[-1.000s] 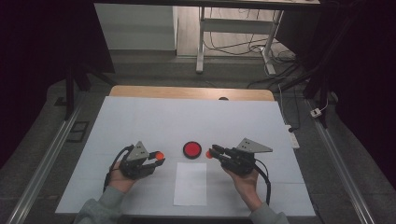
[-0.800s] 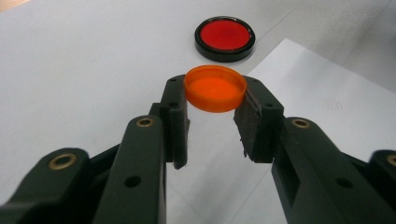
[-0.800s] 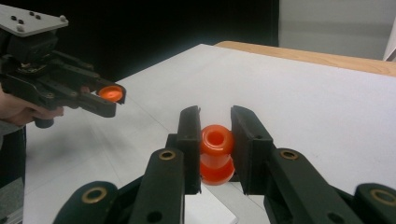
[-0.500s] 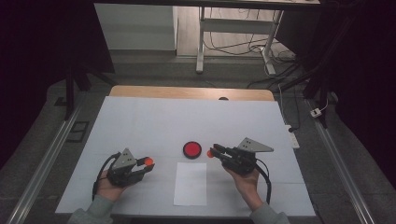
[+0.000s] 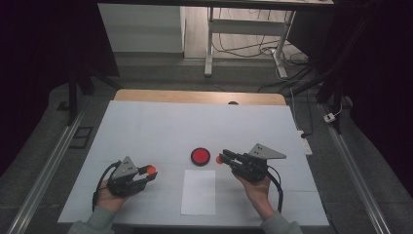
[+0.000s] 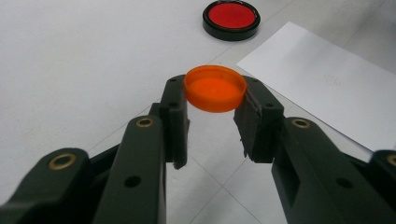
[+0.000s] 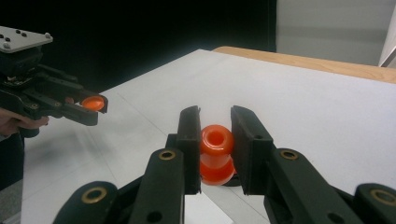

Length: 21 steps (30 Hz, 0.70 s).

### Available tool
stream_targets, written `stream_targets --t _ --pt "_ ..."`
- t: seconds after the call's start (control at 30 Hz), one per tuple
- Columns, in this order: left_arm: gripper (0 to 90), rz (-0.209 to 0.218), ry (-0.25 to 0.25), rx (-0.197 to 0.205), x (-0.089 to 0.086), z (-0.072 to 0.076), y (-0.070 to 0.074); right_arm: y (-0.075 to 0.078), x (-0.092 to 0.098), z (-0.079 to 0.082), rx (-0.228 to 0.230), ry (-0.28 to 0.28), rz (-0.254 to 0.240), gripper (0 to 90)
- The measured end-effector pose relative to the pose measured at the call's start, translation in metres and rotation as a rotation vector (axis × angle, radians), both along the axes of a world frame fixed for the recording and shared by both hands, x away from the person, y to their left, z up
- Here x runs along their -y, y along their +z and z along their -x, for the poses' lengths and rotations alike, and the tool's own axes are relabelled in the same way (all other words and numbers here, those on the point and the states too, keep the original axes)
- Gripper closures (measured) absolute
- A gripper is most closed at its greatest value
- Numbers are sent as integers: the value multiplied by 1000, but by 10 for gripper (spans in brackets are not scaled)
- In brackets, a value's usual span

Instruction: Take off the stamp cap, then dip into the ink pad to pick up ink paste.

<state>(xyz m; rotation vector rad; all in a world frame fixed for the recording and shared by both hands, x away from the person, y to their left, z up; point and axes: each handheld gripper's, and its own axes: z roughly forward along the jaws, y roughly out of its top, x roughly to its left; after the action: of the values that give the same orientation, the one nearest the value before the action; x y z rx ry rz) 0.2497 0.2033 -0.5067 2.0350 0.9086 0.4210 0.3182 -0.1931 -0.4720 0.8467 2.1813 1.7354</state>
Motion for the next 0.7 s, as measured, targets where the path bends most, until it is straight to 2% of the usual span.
stream_targets --t 0.37,0.7 --pt "650 0 3 -3 0 0 0 1 -5 0 2 13 2 728" --pt "650 2 3 -14 -1 -1 -2 5 -11 -6 4 11 14 728"
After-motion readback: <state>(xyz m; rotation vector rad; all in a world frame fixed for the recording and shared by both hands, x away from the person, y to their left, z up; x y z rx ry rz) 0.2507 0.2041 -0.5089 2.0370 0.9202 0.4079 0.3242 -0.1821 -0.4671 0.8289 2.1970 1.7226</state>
